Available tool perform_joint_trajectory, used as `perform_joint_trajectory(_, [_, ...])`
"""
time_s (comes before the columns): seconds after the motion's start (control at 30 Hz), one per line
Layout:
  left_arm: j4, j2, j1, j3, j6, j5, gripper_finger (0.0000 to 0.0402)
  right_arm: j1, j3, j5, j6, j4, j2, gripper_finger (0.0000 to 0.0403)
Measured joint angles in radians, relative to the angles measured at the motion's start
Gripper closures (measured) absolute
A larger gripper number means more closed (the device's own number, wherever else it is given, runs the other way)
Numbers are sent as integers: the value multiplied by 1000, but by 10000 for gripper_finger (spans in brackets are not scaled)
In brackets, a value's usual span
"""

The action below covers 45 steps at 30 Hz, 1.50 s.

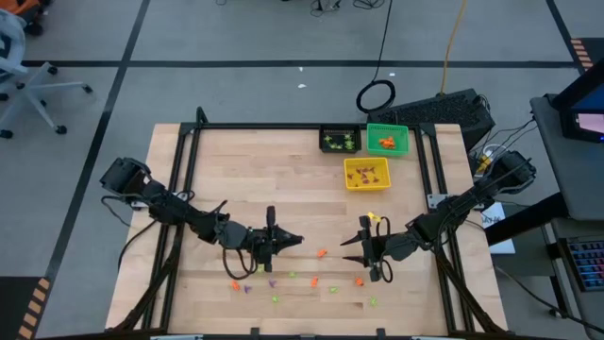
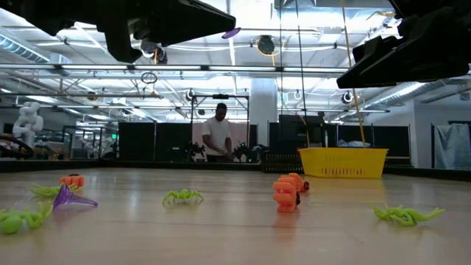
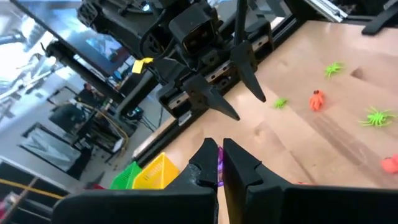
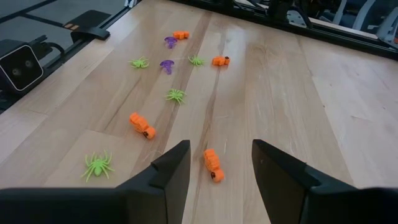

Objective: Sort Halloween decoration
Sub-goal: Put the violet witch hat toy into the yellow basket

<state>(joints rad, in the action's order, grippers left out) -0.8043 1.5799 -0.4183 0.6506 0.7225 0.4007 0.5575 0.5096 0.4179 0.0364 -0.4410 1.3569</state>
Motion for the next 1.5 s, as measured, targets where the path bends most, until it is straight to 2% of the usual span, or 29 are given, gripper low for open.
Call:
perform_joint_trajectory(0.17, [-2, 0, 0, 0, 79, 0, 400, 0, 0, 0, 0, 0, 0, 245])
perform_joint_trajectory(0.33, [-2, 0, 0, 0, 243, -1, 400, 0, 0, 0, 0, 0, 0, 245])
perform_joint_trajectory(0.5, [-2, 0, 0, 0, 224, -1, 400, 0, 0, 0, 0, 0, 0, 245])
perform_joint_trajectory(0.63, [-2, 0, 0, 0, 100, -2, 400, 0, 0, 0, 0, 0, 0, 245])
perform_joint_trajectory(0.8, [2, 0, 0, 0, -148, -3, 400, 0, 0, 0, 0, 0, 0, 245])
perform_joint_trajectory(1.23, [26, 0, -4, 0, -658, -8, 400, 0, 0, 0, 0, 0, 0, 245])
perform_joint_trajectory(1.5, [38, 0, -4, 0, -849, -34, 400, 0, 0, 0, 1, -1, 0, 245])
